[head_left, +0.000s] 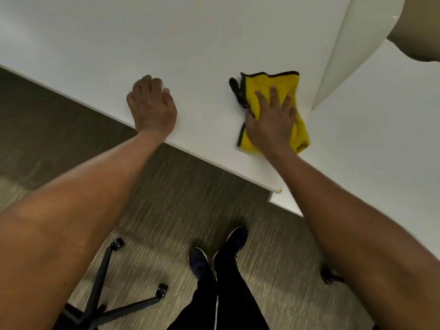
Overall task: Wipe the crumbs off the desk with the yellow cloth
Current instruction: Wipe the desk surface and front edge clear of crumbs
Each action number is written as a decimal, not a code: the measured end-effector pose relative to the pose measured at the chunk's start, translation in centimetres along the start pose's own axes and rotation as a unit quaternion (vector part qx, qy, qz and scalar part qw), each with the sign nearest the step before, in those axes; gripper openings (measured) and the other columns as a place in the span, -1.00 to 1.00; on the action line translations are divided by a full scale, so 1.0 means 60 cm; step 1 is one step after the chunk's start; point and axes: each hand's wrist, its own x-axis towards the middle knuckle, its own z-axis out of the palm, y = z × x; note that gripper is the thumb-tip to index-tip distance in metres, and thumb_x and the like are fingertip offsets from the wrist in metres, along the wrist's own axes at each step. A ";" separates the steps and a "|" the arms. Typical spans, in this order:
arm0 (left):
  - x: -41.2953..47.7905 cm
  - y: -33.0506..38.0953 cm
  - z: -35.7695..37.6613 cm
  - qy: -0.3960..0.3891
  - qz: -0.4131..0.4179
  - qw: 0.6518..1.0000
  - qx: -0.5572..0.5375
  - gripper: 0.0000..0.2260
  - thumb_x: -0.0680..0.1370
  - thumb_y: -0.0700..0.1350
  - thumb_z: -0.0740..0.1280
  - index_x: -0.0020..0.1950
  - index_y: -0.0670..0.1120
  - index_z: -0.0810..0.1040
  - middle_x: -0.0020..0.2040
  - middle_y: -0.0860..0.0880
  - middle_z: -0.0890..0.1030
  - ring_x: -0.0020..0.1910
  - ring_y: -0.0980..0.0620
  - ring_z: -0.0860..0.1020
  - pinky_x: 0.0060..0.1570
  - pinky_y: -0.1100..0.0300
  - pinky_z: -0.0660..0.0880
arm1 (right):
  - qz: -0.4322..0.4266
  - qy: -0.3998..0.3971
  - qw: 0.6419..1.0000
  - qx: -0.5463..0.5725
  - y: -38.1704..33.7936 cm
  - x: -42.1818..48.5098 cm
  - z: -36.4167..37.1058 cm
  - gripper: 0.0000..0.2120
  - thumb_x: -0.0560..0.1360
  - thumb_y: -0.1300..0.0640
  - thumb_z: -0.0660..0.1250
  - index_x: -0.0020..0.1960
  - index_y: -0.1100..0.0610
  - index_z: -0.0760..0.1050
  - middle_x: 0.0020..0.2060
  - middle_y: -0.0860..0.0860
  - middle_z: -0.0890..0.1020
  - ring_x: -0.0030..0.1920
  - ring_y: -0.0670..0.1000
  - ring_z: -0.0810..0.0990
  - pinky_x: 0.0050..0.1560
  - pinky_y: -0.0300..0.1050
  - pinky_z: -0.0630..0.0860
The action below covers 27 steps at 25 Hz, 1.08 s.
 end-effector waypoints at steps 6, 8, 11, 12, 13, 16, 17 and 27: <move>-0.001 -0.004 0.000 0.008 0.005 1.000 -0.022 -0.64 0.63 -0.05 0.07 0.32 -0.15 0.46 0.40 -0.15 0.45 0.43 -0.17 0.35 0.39 -0.09 0.23 | -0.263 -0.053 0.963 -0.014 0.034 -0.154 0.007 -0.40 0.51 -0.20 0.16 0.54 -0.12 0.29 0.60 0.00 0.21 0.58 0.27 0.14 0.53 0.26 0.12; -0.001 -0.002 0.000 0.007 0.005 1.000 -0.017 -0.65 0.63 -0.05 0.07 0.32 -0.15 0.45 0.40 -0.15 0.45 0.43 -0.17 0.35 0.39 -0.09 0.23 | -0.282 -0.063 0.957 -0.032 0.092 -0.114 -0.013 -0.40 0.50 -0.16 0.15 0.53 -0.08 0.31 0.59 0.00 0.22 0.58 0.24 0.17 0.54 0.24 0.15; -0.003 0.000 0.002 0.015 0.004 1.000 -0.014 -0.65 0.62 -0.06 0.08 0.31 -0.16 0.46 0.40 -0.15 0.46 0.43 -0.17 0.36 0.38 -0.09 0.25 | -0.152 -0.012 0.988 -0.024 0.110 -0.002 -0.027 -0.44 0.56 -0.11 0.17 0.54 -0.04 0.30 0.59 0.04 0.23 0.58 0.25 0.16 0.53 0.20 0.13; -0.003 -0.001 0.004 0.018 0.004 1.000 -0.014 -0.65 0.62 -0.06 0.08 0.31 -0.16 0.47 0.40 -0.16 0.46 0.43 -0.18 0.37 0.37 -0.09 0.25 | -0.069 0.005 0.998 -0.003 0.084 0.023 -0.025 -0.45 0.57 -0.10 0.19 0.54 -0.04 0.30 0.59 0.05 0.22 0.58 0.27 0.13 0.54 0.21 0.10; -0.003 -0.001 0.004 0.019 0.003 1.000 -0.016 -0.65 0.62 -0.06 0.09 0.31 -0.16 0.47 0.40 -0.16 0.46 0.43 -0.18 0.37 0.38 -0.09 0.25 | -0.001 0.011 1.000 0.013 0.046 0.033 -0.019 -0.45 0.57 -0.10 0.20 0.55 -0.04 0.28 0.59 0.06 0.21 0.58 0.29 0.11 0.55 0.22 0.07; -0.001 -0.003 0.002 0.020 0.003 1.000 -0.022 -0.65 0.62 -0.06 0.09 0.33 -0.16 0.47 0.41 -0.16 0.46 0.43 -0.18 0.36 0.39 -0.09 0.25 | -0.100 -0.025 0.994 0.020 -0.043 -0.026 0.012 -0.42 0.55 -0.11 0.24 0.55 -0.03 0.29 0.59 0.10 0.22 0.57 0.35 0.12 0.53 0.25 0.11; 0.000 -0.003 0.002 0.021 0.005 0.999 -0.026 -0.65 0.63 -0.06 0.10 0.33 -0.16 0.47 0.41 -0.16 0.46 0.43 -0.18 0.36 0.39 -0.09 0.24 | -0.195 -0.049 0.980 0.010 -0.038 -0.062 0.016 -0.40 0.52 -0.11 0.25 0.54 -0.04 0.31 0.59 0.08 0.23 0.56 0.34 0.15 0.53 0.25 0.13; -0.001 0.002 0.005 0.023 -0.017 0.999 -0.027 -0.67 0.64 -0.08 0.15 0.35 -0.16 0.49 0.44 -0.16 0.46 0.46 -0.16 0.37 0.40 -0.11 0.27 | -0.013 0.018 1.000 0.009 0.041 0.202 -0.019 -0.47 0.57 -0.07 0.21 0.52 0.00 0.33 0.56 0.11 0.28 0.55 0.34 0.15 0.54 0.26 0.08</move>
